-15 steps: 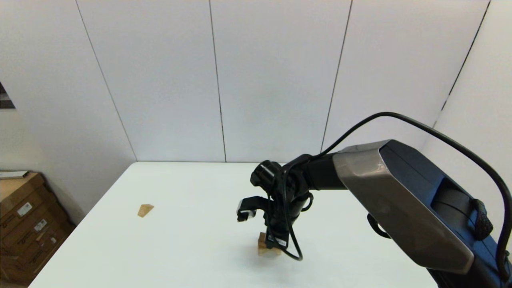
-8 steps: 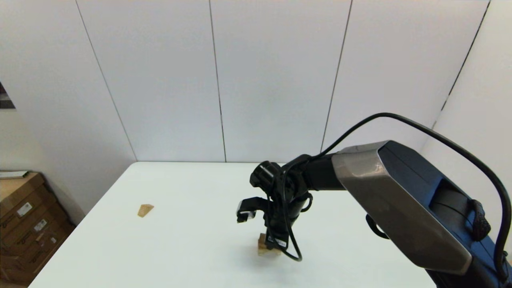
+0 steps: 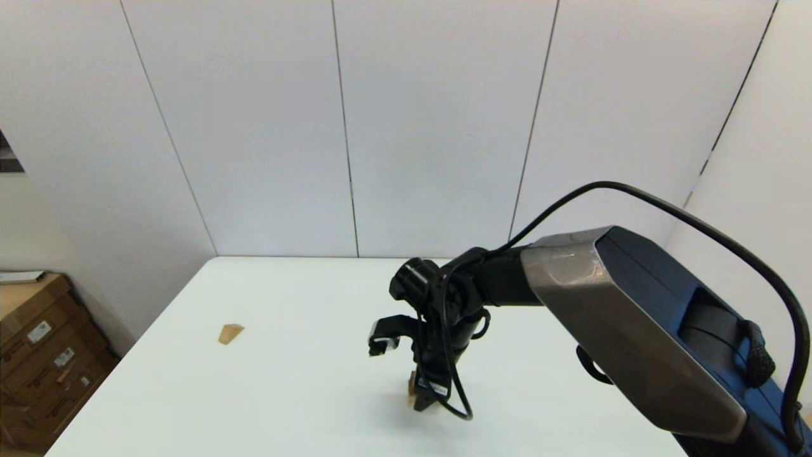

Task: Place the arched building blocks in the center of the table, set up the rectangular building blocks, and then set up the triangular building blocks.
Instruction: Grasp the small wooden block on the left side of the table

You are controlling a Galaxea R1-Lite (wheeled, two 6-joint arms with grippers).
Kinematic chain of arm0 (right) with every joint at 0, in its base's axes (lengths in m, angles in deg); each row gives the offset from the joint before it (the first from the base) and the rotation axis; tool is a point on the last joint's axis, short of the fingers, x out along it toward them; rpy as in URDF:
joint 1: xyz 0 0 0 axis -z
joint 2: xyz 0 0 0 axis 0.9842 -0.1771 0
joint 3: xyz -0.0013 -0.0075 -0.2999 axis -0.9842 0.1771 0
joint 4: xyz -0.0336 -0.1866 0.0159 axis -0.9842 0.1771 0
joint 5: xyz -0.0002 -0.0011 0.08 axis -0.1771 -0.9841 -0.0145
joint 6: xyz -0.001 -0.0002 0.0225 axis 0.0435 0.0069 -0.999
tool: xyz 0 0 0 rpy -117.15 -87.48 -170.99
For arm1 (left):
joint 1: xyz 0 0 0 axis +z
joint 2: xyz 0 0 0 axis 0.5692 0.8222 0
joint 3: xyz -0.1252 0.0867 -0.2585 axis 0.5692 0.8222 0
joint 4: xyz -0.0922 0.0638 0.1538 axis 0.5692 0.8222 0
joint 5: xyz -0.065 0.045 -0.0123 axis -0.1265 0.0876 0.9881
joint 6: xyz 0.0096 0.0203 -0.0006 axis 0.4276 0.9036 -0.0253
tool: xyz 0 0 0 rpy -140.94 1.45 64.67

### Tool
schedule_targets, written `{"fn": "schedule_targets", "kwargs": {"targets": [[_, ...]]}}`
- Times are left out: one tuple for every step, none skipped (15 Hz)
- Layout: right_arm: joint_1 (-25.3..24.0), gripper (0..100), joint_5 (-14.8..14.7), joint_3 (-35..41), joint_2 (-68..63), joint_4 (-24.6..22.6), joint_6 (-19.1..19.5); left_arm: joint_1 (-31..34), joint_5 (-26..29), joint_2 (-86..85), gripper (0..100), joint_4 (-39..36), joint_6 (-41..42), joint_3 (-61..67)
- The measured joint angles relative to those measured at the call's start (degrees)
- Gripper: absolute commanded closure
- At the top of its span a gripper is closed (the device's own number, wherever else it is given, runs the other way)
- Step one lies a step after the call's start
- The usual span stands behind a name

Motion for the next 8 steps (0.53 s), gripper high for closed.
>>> {"fn": "schedule_targets", "kwargs": {"targets": [[-0.02,0,0.02,-0.09,0.24,0.27,-0.2,0.0,0.0,0.0,0,0.02,-0.02,0.0],[0.06,0,0.05,-0.17,0.69,0.57,-0.99,0.0,0.0,0.0,0,0.02,-0.05,0.0],[0.23,0,0.11,-0.17,1.49,0.88,-2.04,0.0,0.0,0.0,0,0.02,0.0,0.0],[0.55,0,0.13,-0.16,2.73,1.33,-3.13,0.0,0.0,0.0,0,0.02,-0.02,0.0],[0.94,0,0.18,0.06,4.35,1.99,-4.24,0.0,0.0,0.0,0,0.0,-0.02,0.0],[1.46,0,0.18,0.41,6.34,2.69,-5.62,0.0,0.0,0.0,0,0.02,0.0,0.0],[2.13,0,0.13,0.94,8.85,3.23,-7.44,0.0,-0.01,0.0,0,0.0,-0.02,0.0],[2.82,0,0.1,1.43,11.41,3.52,-9.62,0.0,0.0,0.0,0,0.02,-0.05,0.0]]}}
